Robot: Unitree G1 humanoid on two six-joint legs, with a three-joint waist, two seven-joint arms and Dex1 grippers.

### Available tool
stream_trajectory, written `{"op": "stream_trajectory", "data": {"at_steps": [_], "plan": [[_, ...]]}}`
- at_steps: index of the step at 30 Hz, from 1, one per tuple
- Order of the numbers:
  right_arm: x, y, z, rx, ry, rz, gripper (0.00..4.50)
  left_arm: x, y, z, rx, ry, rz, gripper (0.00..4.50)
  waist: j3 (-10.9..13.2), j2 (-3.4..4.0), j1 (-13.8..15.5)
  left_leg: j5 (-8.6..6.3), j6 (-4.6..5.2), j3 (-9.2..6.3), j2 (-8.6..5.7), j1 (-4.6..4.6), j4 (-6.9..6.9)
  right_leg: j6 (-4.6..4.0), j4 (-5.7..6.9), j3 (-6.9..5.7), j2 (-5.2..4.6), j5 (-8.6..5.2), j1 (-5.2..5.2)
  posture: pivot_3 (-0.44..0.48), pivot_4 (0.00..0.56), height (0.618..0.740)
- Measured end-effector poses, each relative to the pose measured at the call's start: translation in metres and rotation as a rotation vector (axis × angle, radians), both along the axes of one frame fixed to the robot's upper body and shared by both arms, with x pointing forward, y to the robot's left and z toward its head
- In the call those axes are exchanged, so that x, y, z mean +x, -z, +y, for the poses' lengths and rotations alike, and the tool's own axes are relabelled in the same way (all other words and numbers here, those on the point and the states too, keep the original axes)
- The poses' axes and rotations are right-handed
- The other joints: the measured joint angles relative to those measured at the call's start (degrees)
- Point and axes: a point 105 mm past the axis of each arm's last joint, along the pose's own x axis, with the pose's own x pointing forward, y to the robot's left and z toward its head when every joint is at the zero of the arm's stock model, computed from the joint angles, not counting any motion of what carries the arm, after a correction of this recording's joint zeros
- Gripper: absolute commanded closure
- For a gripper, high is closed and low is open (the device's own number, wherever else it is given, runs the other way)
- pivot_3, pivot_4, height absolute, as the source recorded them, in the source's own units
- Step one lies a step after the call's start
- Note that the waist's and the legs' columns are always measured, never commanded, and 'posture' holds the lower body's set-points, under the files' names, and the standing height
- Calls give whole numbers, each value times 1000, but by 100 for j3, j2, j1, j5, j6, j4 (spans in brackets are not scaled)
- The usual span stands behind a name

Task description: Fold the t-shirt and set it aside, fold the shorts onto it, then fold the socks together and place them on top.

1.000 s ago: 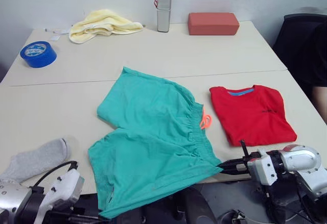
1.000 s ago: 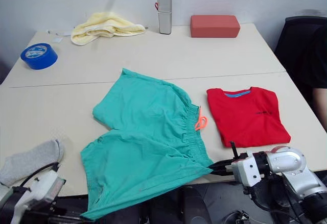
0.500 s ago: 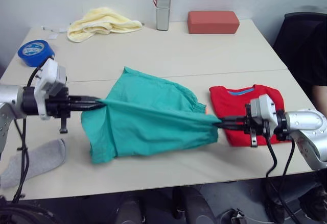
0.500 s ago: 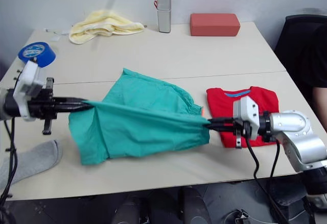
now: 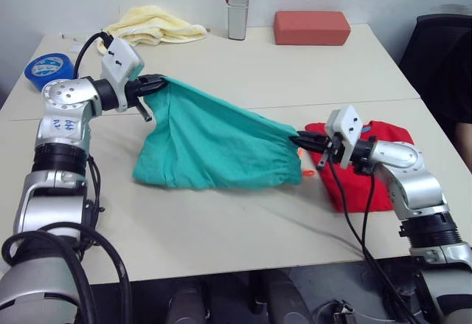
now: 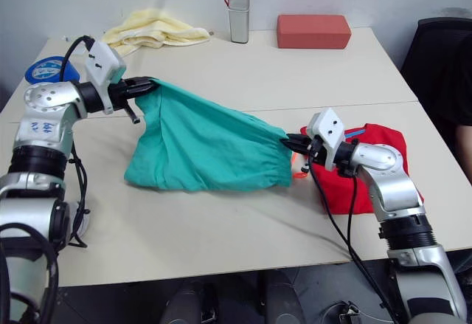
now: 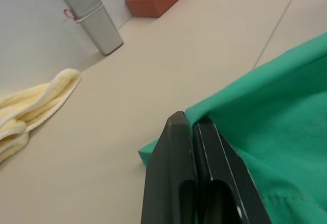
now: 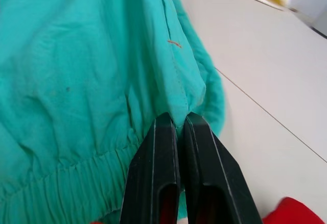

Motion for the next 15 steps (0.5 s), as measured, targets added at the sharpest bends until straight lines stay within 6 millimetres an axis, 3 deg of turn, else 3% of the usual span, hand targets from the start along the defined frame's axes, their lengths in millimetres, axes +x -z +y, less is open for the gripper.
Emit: {"op": "stream_trajectory", "data": {"at_steps": [3,4,7,11,13,15], "plan": [[4,5,0,-3,26,7,4500,9,12,-2,-9,-42,20,4489,0,0,5,0,0,1,-1,0,0,0,0,-1,0,0,0,0,150,740],[5,6,0,-3,34,12,4500,10,19,-2,-4,-53,36,4306,0,0,0,0,0,4,-1,0,-1,0,2,1,0,0,-2,0,150,740],[7,9,-5,-10,71,14,3675,12,34,2,9,-89,73,3569,0,-1,-8,0,0,7,1,-4,-3,0,6,1,1,0,-10,0,150,740],[3,15,-10,-17,79,22,2362,13,34,16,34,-154,40,2375,0,-1,-16,0,-1,12,1,-3,-5,0,6,6,1,0,-12,0,150,740],[1,7,-27,-13,101,5,1649,5,33,43,63,-221,-16,1739,0,-1,-61,0,-1,23,0,-2,-9,1,16,19,-3,0,-26,0,150,740],[-2,-7,-56,-16,160,-20,954,-7,30,74,71,-286,-59,1120,1,-2,-71,0,-1,27,1,-4,-9,0,27,24,-3,0,-39,0,150,740]]}}
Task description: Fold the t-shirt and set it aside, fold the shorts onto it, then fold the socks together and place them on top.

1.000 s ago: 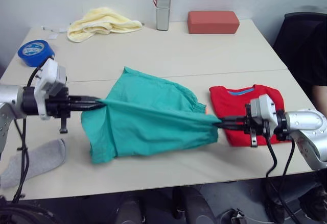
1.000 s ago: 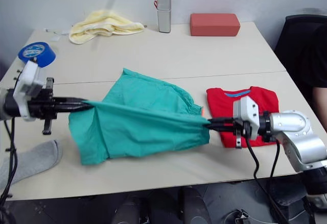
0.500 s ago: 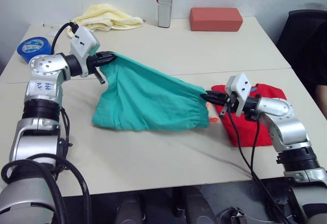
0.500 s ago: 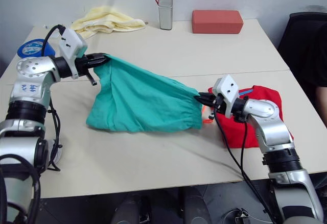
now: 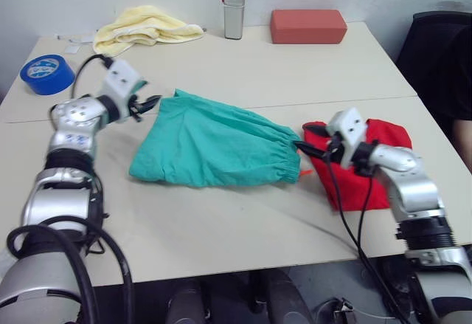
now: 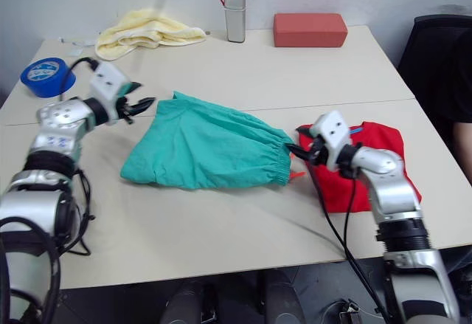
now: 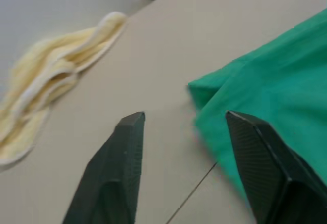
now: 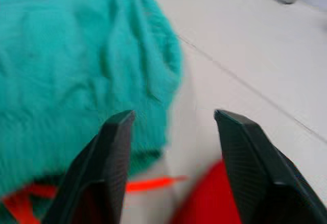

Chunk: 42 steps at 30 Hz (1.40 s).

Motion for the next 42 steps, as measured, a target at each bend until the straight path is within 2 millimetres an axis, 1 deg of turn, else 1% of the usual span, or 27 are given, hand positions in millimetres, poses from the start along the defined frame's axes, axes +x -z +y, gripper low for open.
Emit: {"op": "stream_trajectory", "data": {"at_steps": [1,2,3,4,5,7,10,12,14,16,19,22,26,27,28,31,33,36,37,39,42], "plan": [[-3,-7,-9,3,7,-11,666,-7,-5,6,-13,16,-28,826,0,0,3,0,0,7,1,0,1,0,1,-1,1,0,-2,0,150,740],[-6,-10,-14,2,-1,-14,263,-13,-10,4,-15,65,-53,489,-1,-2,5,1,-1,8,3,1,3,-2,7,-1,1,-1,-1,0,150,740],[-9,-12,-13,4,-29,-19,0,-21,-15,-3,-4,143,-79,200,-2,-3,7,2,-3,8,4,1,5,-2,8,-1,2,-1,-1,0,150,740],[-13,-12,-10,1,-67,-22,0,-30,-16,-11,20,225,-91,55,-2,-3,13,2,-3,11,3,6,10,-3,18,1,2,-1,1,0,150,740],[-18,-11,-4,-10,-113,-25,0,-40,-14,-21,56,314,-91,55,-2,-3,15,2,-3,15,2,9,11,-3,24,7,1,-2,0,0,150,740],[-33,-7,13,-71,-239,-44,0,-68,3,-32,151,473,-36,55,-3,-1,1,3,-5,20,3,17,10,-4,34,20,1,-3,-1,0,150,740],[-55,3,44,-200,-406,-88,0,-102,37,-45,257,635,109,55,-3,-2,-76,10,-15,22,6,19,8,-9,42,30,5,-4,-11,0,150,740],[-64,12,62,-249,-462,-116,0,-115,49,-52,302,691,159,55,-4,-4,-72,13,-19,20,5,22,7,-12,47,35,6,-5,-10,0,150,740],[-71,19,76,-267,-472,-183,0,-119,53,-58,336,686,152,55,-5,-4,-64,14,-19,18,4,23,6,-13,47,41,4,-5,-10,0,150,740],[-76,23,83,-271,-473,-234,0,-118,59,-62,352,665,144,55,-5,-4,-35,13,-16,16,-2,20,5,-12,43,49,1,-5,-11,0,150,740],[-83,26,78,-296,-462,-307,0,-113,78,-71,378,631,159,55,-6,-7,15,8,-6,17,-6,21,5,-6,31,46,2,-2,-7,0,150,740],[-90,25,74,-253,-481,-328,0,-105,95,-79,383,606,185,55,-8,-10,52,8,-4,18,-5,22,5,-5,29,47,6,0,-8,0,150,740],[-101,22,70,-106,-525,-247,0,-87,94,-86,397,561,155,55,-12,-8,87,11,-1,-2,-4,45,6,-8,33,49,6,1,14,0,150,740],[-103,22,70,-87,-534,-231,0,-84,95,-87,397,550,154,55,-13,-7,87,10,-1,-23,-4,58,6,-8,29,50,4,1,31,0,150,740],[-105,23,68,-75,-536,-203,0,-77,97,-90,391,534,157,55,-18,2,102,8,3,-39,-5,85,3,-8,13,46,1,1,72,0,150,740],[-107,18,69,-52,-543,-195,0,-66,102,-92,370,496,177,570,-43,20,100,-7,20,-53,-2,124,-16,-9,-30,35,1,3,133,0,150,740],[-108,17,70,-29,-545,-170,0,-63,108,-97,318,503,230,1208,-58,37,101,-7,20,-68,-2,135,-16,-10,-38,16,-1,4,162,0,150,740],[-108,16,71,-6,-541,-143,0,-67,115,-101,235,537,312,2192,-71,50,102,-9,17,-86,-3,131,-15,-10,-37,4,-4,4,167,0,150,740],[-107,16,70,-5,-536,-138,0,-70,115,-102,222,552,332,2464,-72,50,102,-10,15,-88,-3,128,-15,-10,-38,4,-3,4,167,0,150,740],[-106,15,67,-11,-525,-134,0,-81,117,-105,206,595,375,3147,-73,52,97,-12,12,-90,-1,122,-15,-10,-43,6,-3,1,164,0,150,740],[-105,11,57,-25,-495,-129,0,-109,120,-108,222,674,440,4077,-72,51,86,-23,4,-89,5,118,-16,-5,-49,16,-2,-11,162,0,150,740]]}}
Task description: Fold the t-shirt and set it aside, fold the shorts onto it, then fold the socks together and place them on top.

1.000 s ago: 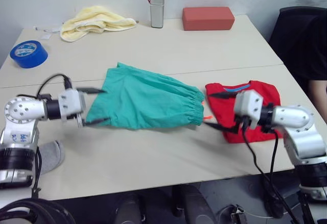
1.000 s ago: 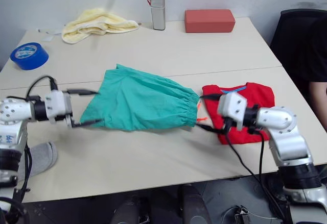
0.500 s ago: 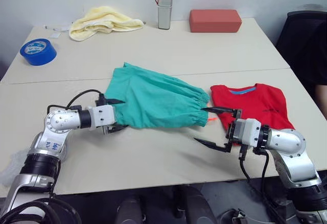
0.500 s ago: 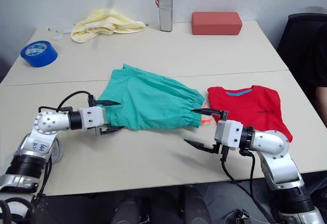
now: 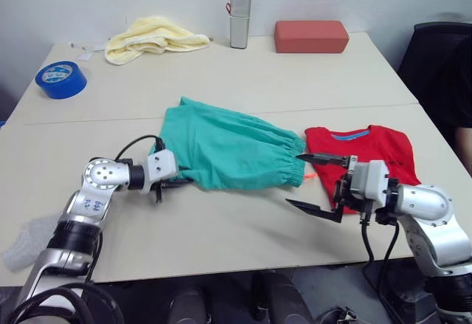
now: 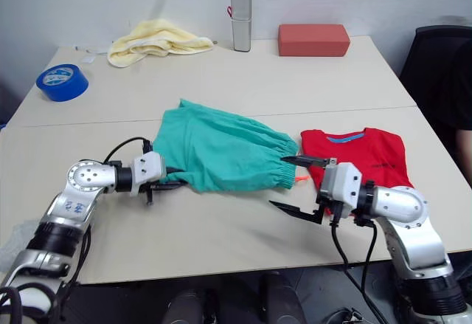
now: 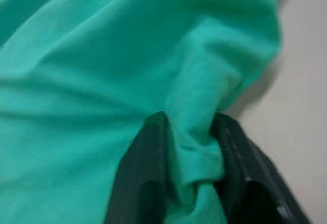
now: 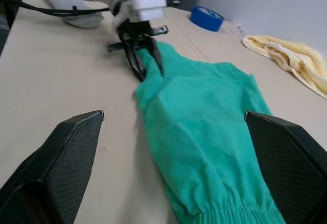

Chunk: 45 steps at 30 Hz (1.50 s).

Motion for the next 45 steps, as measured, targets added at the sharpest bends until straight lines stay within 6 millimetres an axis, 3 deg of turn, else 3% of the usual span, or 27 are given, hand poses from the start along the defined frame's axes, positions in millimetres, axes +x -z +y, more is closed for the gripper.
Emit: {"op": "stream_trajectory", "data": {"at_steps": [1,2,8,14,19,23,26,28,30,35,39,45], "plan": [[0,0,-3,-3,11,1,0,-10,1,-1,9,23,25,4408,0,0,-5,-4,-3,0,2,0,0,0,-2,0,1,-3,0,0,150,740],[-1,0,-6,-1,18,4,0,-21,2,-3,14,41,50,4460,0,0,-11,-6,-4,1,4,-1,-2,0,-2,2,2,-6,-3,0,150,740],[-12,13,-13,-31,2,73,0,-80,12,-13,40,59,187,4460,3,-1,-8,-11,-1,-1,5,2,-6,-2,-4,18,-1,-10,-3,0,150,740],[-15,17,-19,-45,9,95,0,-95,10,-20,6,-11,178,4460,5,-5,-1,-23,30,-15,5,5,-6,-9,-13,23,-21,-7,3,0,150,740],[-19,27,-24,34,54,260,0,-92,-2,-17,-161,-92,251,3122,6,-6,1,-25,25,-22,8,1,-9,-10,-11,20,-23,-6,0,0,150,740],[-19,20,-34,76,111,331,0,-92,-35,-4,-215,-27,248,1878,8,-4,-9,-27,22,-23,9,1,-12,-12,-13,16,-24,-7,0,0,150,740],[-28,19,-39,102,125,456,0,-85,-72,-2,-357,39,274,1878,10,-5,5,-26,21,-29,8,0,-14,-12,-13,13,-20,-7,1,0,150,740],[-35,22,-42,136,144,581,0,-79,-95,-3,-444,59,275,2270,10,-7,26,-25,21,-39,5,-1,-17,-12,-18,4,-22,-7,7,0,150,740],[-38,27,-44,186,188,705,0,-75,-103,-11,-456,84,263,2786,10,-7,15,-24,19,-37,-2,0,-19,-5,-24,9,-23,-3,12,0,150,740],[-35,33,-46,362,323,930,0,-53,-60,-34,-352,75,239,4406,15,-18,-10,-23,11,-33,-10,-2,-22,5,-40,33,-15,3,8,0,150,740],[-33,37,-38,460,419,1048,0,-25,-37,-47,-317,5,140,4481,18,-27,8,-23,10,-35,-7,-9,-27,3,-42,33,-18,3,0,0,150,740],[-39,52,-9,589,476,1282,0,8,-17,-48,-300,-125,75,4481,18,-32,-3,-21,6,-34,-6,-13,-43,6,-50,31,-13,4,-4,0,150,740]]}}
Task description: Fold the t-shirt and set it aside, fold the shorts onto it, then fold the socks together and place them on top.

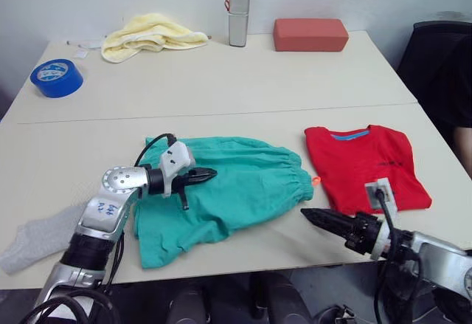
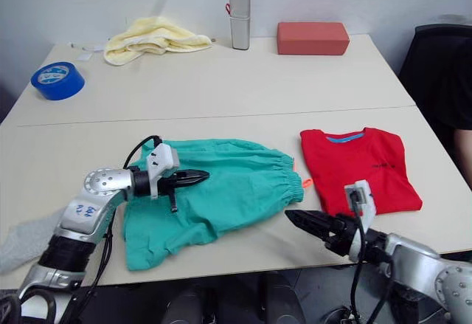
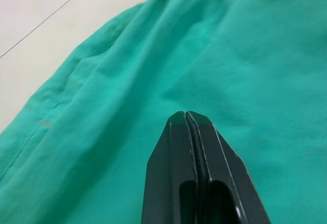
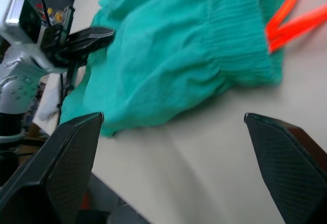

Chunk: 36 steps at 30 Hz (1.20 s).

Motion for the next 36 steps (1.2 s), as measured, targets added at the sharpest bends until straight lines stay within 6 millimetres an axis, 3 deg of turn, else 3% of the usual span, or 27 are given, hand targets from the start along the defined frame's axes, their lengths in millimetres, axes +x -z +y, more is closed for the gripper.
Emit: {"op": "stream_trajectory", "data": {"at_steps": [8,23,27,32,36], "plan": [[32,5,21,71,228,70,0,21,17,-2,-2,-114,15,4481,-7,-10,3,9,-6,6,0,-5,-16,5,-5,-2,7,2,-11,0,150,740],[71,12,66,167,264,69,0,17,20,-8,-15,-57,19,4481,-13,-16,-4,21,-13,7,3,0,-27,3,-3,-3,9,1,-11,0,150,740],[88,15,64,230,362,59,922,15,21,-9,-14,-38,27,4500,-17,-23,-5,24,-10,6,5,1,-27,3,3,-4,8,1,-11,0,150,740],[101,16,33,240,523,14,2744,12,20,-7,-4,-15,24,4500,-17,-23,4,25,-4,6,3,-5,-32,4,2,-4,6,2,-17,0,150,740],[104,11,23,232,558,-46,4150,13,20,-7,-4,6,18,4500,-17,-23,0,27,-7,6,3,-9,-35,4,3,-4,7,2,-26,0,150,740]]}}
